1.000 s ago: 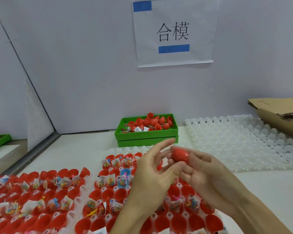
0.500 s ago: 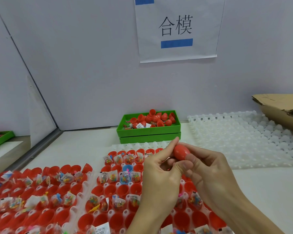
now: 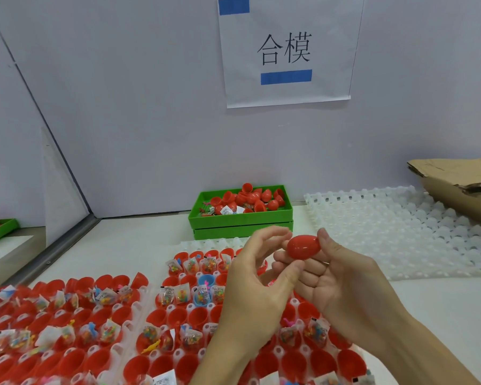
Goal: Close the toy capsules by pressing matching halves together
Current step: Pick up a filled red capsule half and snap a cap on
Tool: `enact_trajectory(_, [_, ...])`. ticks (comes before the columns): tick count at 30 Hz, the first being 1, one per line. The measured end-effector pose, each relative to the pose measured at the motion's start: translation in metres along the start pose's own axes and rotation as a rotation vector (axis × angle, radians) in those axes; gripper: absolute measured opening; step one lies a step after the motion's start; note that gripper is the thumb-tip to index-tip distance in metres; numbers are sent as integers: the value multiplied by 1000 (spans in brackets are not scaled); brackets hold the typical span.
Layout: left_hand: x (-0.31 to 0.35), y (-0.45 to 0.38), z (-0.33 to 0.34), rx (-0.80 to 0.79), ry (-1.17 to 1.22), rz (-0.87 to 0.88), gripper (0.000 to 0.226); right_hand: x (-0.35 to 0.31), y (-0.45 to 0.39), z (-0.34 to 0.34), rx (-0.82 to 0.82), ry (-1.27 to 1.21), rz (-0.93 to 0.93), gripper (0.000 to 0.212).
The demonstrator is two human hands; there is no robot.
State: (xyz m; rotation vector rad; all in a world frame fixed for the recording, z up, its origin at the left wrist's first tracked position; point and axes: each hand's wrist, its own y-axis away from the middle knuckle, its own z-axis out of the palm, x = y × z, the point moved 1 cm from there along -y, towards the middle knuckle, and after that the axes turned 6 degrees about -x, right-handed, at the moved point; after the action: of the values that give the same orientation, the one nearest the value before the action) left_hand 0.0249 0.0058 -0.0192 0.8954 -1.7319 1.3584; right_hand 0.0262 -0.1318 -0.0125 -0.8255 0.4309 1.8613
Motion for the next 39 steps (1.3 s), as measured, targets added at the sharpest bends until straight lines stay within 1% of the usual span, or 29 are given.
enact_trajectory(6, [4,-1,-1,27,-146,70,27,2,-1,4,-13,1,75,62])
enact_trajectory(8, [3,-1,-1,49,-168,64,26,1,0,3,-26,5,98,71])
enact_trajectory(10, [3,-1,0,80,-152,54,23,0,0,3,-33,30,114,74])
enact_trajectory(12, [3,-1,-1,130,-100,38,19,-1,0,3,7,107,102,68])
enact_trajectory(14, [2,-1,-3,200,-53,24,17,-1,-1,1,90,196,57,58])
enact_trajectory(16, [2,-2,-5,251,-27,10,16,-1,-2,-1,157,286,8,53])
enact_trajectory(20, [2,-2,-5,278,4,-40,21,-2,-3,-3,200,390,-67,46])
enact_trajectory(22, [3,-2,-4,277,82,-94,15,-2,-3,-3,208,417,-96,43])
enact_trajectory(23, [5,-2,-4,272,181,-129,9,-2,-4,-3,211,420,-109,42])
enact_trajectory(26, [5,-3,-3,238,547,-212,27,-2,-4,-6,210,418,-136,32])
enact_trajectory(27, [6,-4,-3,232,610,-231,28,-2,-4,-6,211,423,-139,29])
enact_trajectory(29, [5,-4,-3,222,646,-252,30,-2,-3,-7,219,436,-138,27])
enact_trajectory(33, [3,-4,-3,243,617,-240,34,-2,-3,-7,240,467,-143,26])
enact_trajectory(34, [2,-4,-3,245,574,-221,33,-2,-3,-7,251,486,-153,25])
enact_trajectory(37, [0,-3,-4,245,386,-172,16,1,-4,-6,295,595,-215,22])
enact_trajectory(39, [-1,-3,-4,245,316,-158,19,4,-3,-4,310,688,-278,19])
